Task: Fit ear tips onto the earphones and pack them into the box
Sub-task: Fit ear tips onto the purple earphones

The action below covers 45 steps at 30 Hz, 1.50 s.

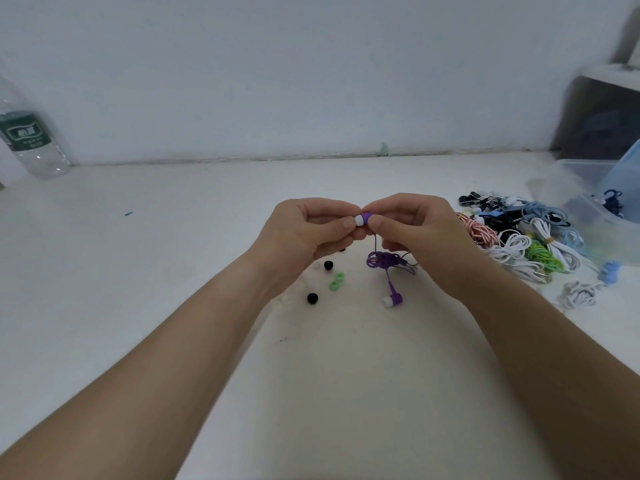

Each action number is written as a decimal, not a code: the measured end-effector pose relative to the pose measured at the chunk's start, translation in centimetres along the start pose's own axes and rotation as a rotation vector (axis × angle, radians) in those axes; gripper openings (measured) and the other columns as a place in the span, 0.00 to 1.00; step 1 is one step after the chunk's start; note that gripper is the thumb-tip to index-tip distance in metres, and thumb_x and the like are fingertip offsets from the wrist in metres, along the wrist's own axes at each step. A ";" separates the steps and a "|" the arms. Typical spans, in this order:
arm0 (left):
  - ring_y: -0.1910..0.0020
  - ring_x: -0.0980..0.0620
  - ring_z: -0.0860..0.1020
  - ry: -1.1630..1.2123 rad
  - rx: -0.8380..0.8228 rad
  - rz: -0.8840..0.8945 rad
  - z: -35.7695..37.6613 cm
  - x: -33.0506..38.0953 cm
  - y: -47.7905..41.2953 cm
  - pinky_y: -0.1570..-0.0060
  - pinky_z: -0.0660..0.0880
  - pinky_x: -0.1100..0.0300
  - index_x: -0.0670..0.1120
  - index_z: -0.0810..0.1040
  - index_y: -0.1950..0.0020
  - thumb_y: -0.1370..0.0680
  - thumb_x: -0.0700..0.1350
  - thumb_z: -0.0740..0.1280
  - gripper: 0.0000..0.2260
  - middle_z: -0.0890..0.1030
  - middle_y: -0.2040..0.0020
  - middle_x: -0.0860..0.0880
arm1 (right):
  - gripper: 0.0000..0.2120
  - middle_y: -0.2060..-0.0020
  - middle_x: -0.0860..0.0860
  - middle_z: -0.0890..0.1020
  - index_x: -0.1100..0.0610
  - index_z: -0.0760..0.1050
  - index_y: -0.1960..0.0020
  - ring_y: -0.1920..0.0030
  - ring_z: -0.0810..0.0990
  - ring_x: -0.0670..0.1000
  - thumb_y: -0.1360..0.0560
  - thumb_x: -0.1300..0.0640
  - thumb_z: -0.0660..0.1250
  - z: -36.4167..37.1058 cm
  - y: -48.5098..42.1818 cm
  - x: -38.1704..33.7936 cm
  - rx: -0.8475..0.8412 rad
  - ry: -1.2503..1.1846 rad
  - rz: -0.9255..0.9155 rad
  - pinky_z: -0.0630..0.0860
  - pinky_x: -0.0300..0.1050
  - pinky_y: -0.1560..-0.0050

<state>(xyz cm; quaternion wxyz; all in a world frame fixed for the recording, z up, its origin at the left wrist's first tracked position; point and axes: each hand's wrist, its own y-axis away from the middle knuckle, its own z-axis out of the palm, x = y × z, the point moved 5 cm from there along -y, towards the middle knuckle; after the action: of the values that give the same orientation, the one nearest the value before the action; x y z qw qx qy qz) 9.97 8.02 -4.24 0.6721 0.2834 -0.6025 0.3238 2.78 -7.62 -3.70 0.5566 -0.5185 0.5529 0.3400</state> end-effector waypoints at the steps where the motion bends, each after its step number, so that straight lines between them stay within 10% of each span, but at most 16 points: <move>1: 0.51 0.48 0.85 -0.005 -0.003 0.003 0.0 0.0 0.0 0.47 0.81 0.59 0.39 0.84 0.46 0.24 0.35 0.71 0.07 0.86 0.52 0.41 | 0.05 0.59 0.56 0.87 0.57 0.84 0.50 0.59 0.81 0.52 0.23 0.64 0.70 0.0 0.0 0.0 -0.001 0.000 0.005 0.77 0.43 0.56; 45: 0.53 0.49 0.85 -0.047 -0.048 0.033 0.3 0.3 0.2 0.53 0.79 0.62 0.44 0.85 0.51 0.30 0.42 0.75 0.08 0.87 0.54 0.43 | 0.06 0.58 0.57 0.86 0.54 0.84 0.51 0.61 0.80 0.52 0.23 0.64 0.71 -0.1 0.0 -0.2 -0.062 -0.004 -0.017 0.77 0.44 0.57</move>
<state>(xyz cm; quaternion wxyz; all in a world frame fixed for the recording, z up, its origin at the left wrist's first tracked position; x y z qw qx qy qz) 9.64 7.91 -3.92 0.6588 0.2647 -0.6305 0.3136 2.68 -7.64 -3.49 0.5440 -0.5395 0.5368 0.3533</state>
